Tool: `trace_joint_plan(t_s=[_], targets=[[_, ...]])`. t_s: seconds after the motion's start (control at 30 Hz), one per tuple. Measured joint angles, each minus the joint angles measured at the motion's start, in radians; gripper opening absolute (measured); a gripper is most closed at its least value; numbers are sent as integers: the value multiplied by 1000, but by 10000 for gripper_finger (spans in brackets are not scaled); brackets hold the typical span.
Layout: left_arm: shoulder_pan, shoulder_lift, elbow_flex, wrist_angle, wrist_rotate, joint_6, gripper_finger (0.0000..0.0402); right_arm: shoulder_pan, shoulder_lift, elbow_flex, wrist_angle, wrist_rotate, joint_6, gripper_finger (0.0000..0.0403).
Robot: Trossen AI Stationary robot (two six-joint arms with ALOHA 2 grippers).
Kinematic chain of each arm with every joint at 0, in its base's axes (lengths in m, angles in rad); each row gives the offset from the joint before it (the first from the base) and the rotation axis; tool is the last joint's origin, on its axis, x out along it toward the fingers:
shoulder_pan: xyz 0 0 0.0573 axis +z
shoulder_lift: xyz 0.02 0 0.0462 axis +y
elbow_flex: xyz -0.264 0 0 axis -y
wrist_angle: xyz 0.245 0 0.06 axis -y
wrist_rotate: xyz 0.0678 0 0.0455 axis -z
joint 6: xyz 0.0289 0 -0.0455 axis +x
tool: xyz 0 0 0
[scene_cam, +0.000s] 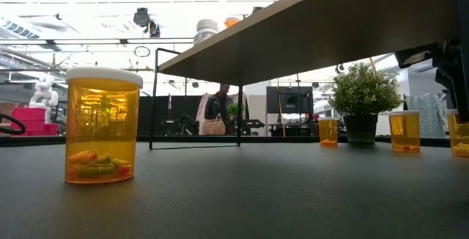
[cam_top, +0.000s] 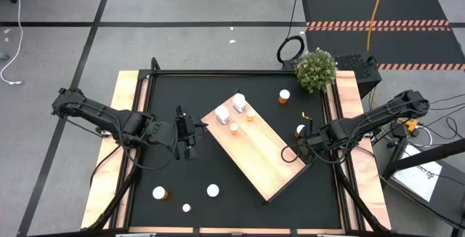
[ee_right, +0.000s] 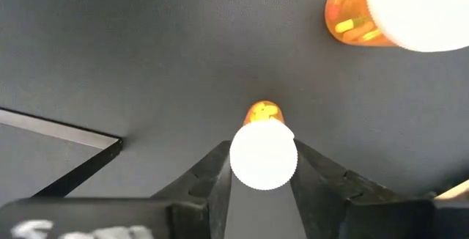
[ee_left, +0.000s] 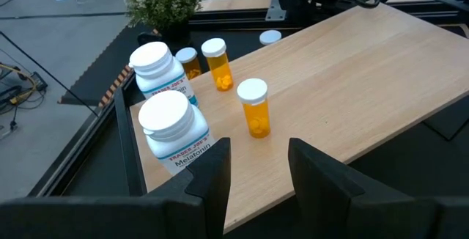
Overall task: Pick and place medicine bottles onto shelf by color
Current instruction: Put the small orange pill bottle on the shelf
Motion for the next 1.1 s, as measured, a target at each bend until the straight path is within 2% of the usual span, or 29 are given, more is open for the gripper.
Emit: trace_joint_plan(t_s=[0.47,0.93,1.1], targets=[[0,0,0,0,0,0,141,0,-4,0,0,1,-7,116],[0,0,0,2,0,12,141,-1,-109,0,4,32,29,116],[0,0,0,2,0,12,141,-1,-150,37,16,131,23,116]])
